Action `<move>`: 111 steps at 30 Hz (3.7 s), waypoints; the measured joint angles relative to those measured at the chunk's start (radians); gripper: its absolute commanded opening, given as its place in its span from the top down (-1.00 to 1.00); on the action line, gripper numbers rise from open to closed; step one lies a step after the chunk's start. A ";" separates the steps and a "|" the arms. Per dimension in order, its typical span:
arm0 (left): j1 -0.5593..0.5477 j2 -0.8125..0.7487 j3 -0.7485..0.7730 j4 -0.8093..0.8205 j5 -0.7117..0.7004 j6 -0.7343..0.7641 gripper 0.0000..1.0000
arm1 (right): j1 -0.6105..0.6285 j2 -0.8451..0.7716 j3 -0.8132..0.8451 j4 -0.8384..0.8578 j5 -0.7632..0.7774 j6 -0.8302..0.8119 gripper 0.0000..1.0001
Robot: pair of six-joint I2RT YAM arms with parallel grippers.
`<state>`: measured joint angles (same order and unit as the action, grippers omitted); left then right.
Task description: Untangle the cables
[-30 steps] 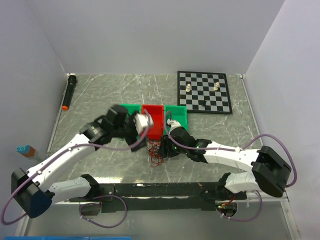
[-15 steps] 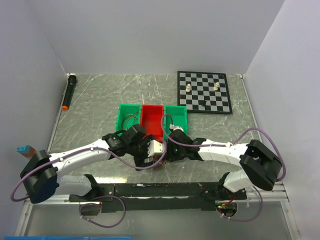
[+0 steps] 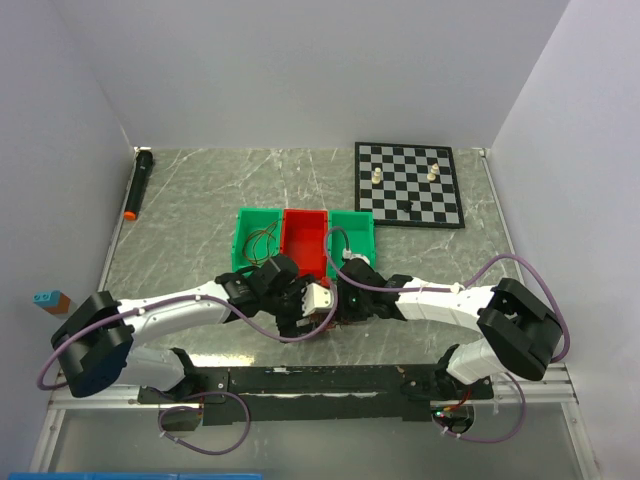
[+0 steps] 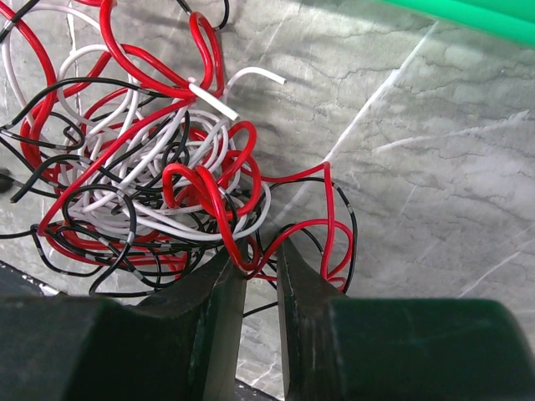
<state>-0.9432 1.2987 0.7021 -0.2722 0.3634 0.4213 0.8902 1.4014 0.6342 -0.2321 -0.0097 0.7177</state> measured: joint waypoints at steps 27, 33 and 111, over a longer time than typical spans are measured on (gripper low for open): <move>-0.010 0.171 0.047 0.076 0.032 -0.119 0.99 | -0.001 -0.083 -0.079 0.027 -0.010 0.025 0.47; 0.000 0.136 0.053 -0.004 0.021 -0.060 0.99 | -0.001 -0.100 -0.079 0.021 -0.009 0.023 0.46; 0.036 -0.218 0.762 0.582 -0.695 0.453 0.92 | 0.043 -0.129 -0.118 0.021 0.093 0.077 0.57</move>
<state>-0.9073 1.0809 1.4639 0.3096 -0.3317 0.8742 0.9337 1.2720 0.5159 -0.2108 0.0830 0.7944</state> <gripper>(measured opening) 0.050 0.218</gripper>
